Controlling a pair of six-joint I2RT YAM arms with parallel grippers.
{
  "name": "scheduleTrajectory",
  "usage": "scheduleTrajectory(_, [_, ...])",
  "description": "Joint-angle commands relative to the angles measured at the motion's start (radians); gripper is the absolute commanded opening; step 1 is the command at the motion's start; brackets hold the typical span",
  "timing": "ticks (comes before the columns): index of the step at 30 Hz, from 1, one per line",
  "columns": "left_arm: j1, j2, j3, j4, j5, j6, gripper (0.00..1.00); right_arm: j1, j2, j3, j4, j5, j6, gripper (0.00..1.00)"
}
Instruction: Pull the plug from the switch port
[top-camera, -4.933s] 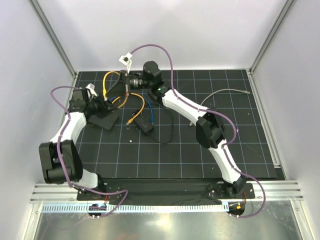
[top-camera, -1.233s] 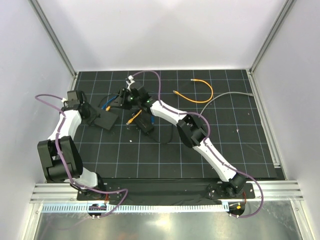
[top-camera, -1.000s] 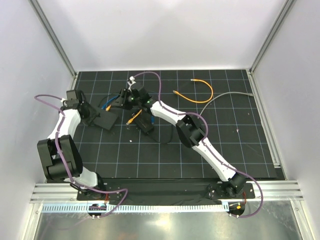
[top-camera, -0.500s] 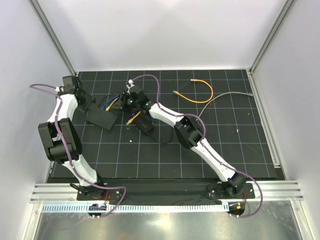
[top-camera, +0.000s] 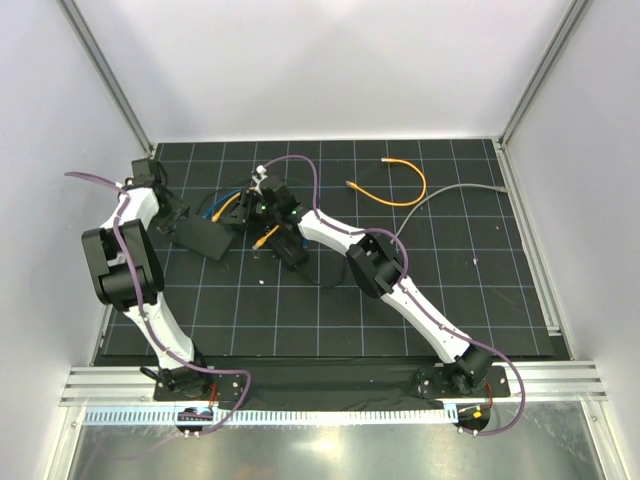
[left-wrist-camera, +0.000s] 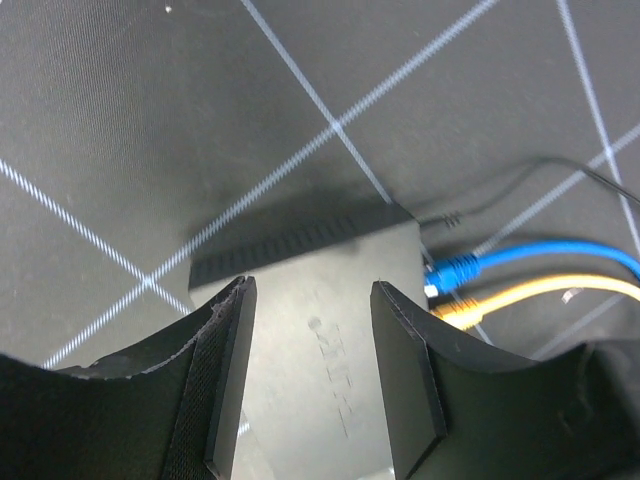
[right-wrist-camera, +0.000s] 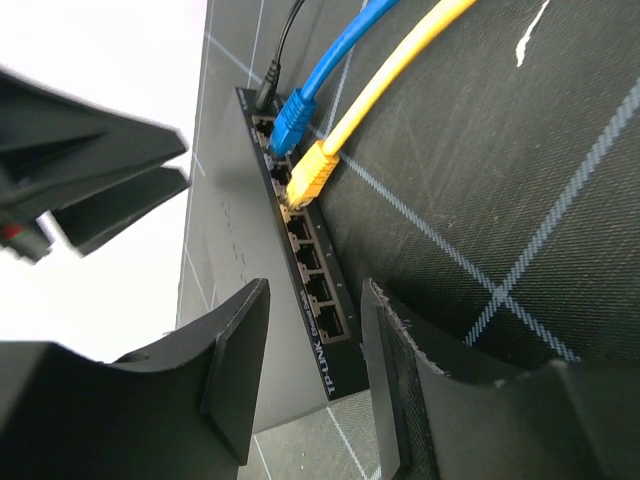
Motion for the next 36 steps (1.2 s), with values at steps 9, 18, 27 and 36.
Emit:
scheduleTrajectory(9, [0.057, 0.080, 0.042, 0.079, 0.089, 0.014, 0.53, 0.013, -0.056, -0.061, 0.070, -0.081, -0.016, 0.47])
scheduleTrajectory(18, [0.057, 0.079, -0.001, 0.073, 0.134, -0.003, 0.52, 0.014, -0.068, -0.073, 0.090, -0.124, -0.019, 0.44])
scheduleTrajectory(27, [0.054, 0.024, -0.060, 0.020, 0.125, -0.002, 0.50, 0.036, -0.163, -0.223, 0.170, -0.118, -0.026, 0.43])
scheduleTrajectory(36, [0.028, -0.025, -0.043, -0.016, 0.028, 0.015, 0.52, 0.008, -0.176, -0.250, 0.184, -0.033, 0.080, 0.47])
